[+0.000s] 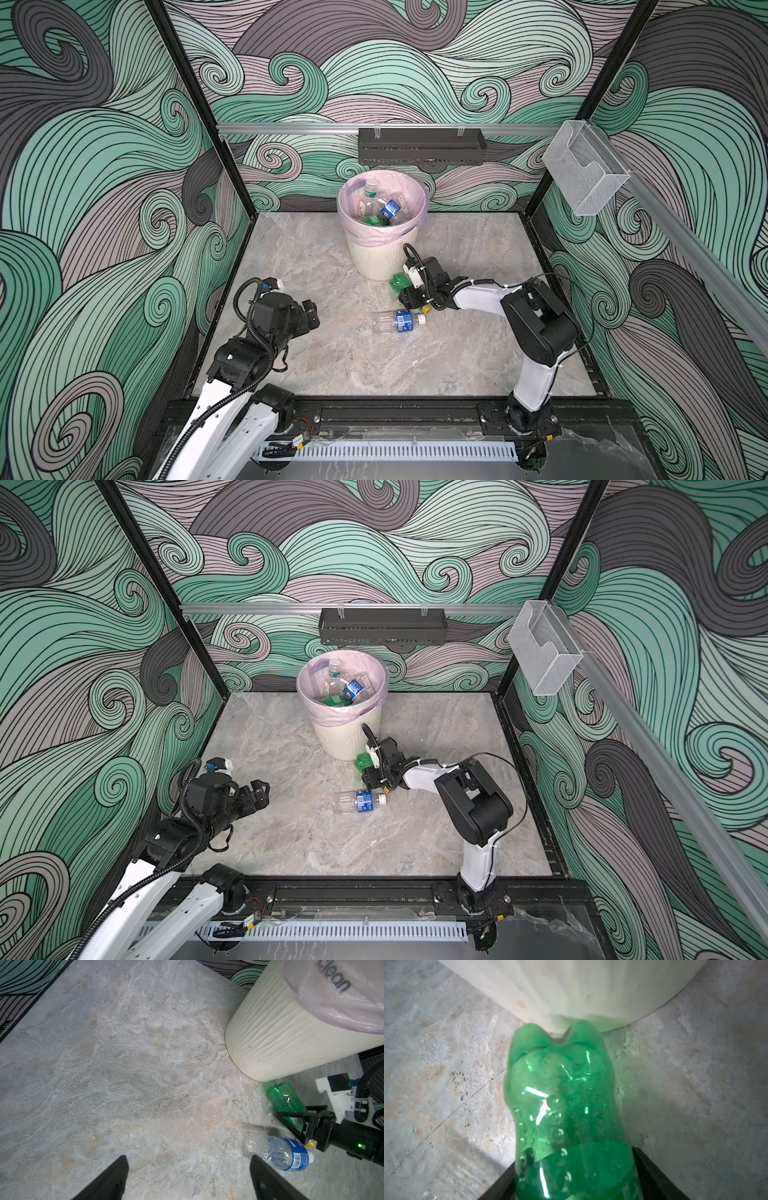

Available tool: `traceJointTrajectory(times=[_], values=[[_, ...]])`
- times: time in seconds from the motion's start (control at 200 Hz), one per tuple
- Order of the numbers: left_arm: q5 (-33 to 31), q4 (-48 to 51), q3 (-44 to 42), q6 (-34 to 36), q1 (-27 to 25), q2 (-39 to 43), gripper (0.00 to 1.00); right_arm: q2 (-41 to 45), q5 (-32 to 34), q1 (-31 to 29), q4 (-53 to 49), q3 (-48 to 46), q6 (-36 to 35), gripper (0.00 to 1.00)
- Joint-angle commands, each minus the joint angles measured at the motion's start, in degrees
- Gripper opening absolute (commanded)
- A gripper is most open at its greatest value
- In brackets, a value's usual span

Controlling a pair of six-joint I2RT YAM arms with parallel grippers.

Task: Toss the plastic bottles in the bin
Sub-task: 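Lift the green soda bottle with the right gripper over the bin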

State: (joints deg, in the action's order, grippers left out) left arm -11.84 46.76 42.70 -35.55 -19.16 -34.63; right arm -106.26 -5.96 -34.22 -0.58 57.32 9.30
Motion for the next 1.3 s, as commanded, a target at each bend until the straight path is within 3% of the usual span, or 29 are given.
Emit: traceJointTrajectory(times=[0.0, 0.155, 0.54, 0.671, 0.861, 0.986, 1.086, 1.181, 1.296], values=[[-1.61, 1.05, 0.68, -0.39, 0.44, 0.45, 0.93, 1.85, 3.37, 0.94, 2.19, -2.51, 0.84, 0.66], [-1.53, 0.2, -0.02, -0.4, 0.44, 0.26, 0.93, 7.79, 3.69, 2.23, 1.58, -6.79, 1.22, 0.62], [0.47, -3.34, -1.48, 0.11, 0.44, -1.48, 0.93, 28.33, 3.25, 5.92, -11.26, -13.33, -0.73, 0.59], [0.13, -3.96, -1.48, 0.31, 0.46, -2.13, 0.94, 35.73, 1.41, 5.95, -16.37, -13.18, -0.86, 0.6], [-5.56, 1.22, -0.36, -1.63, 0.44, -2.86, 0.95, 43.2, -3.01, 5.94, -25.07, -7.44, 0.27, 0.6], [-4.67, 1.56, -0.76, -1.71, 0.44, -2.35, 0.95, 41.3, -7.25, 6.04, -26.65, 3.66, -1.9, 0.64], [-3.43, 0.96, -0.35, -1.73, 0.44, -2.44, 0.95, 31.14, -11.18, 6.02, -28.55, 20.46, -4.19, 0.63], [-3.16, 1.45, 0.89, 0.35, 0.44, -2.96, 0.95, 19.76, -11.42, 6.07, -23.97, 37.09, -2.59, 0.62], [-6.26, 5.76, 2.8, 0.58, 0.52, -3.12, 0.95, 2.54, -4.5, 6.09, -26.68, 60.17, -1.37, 0.83]])
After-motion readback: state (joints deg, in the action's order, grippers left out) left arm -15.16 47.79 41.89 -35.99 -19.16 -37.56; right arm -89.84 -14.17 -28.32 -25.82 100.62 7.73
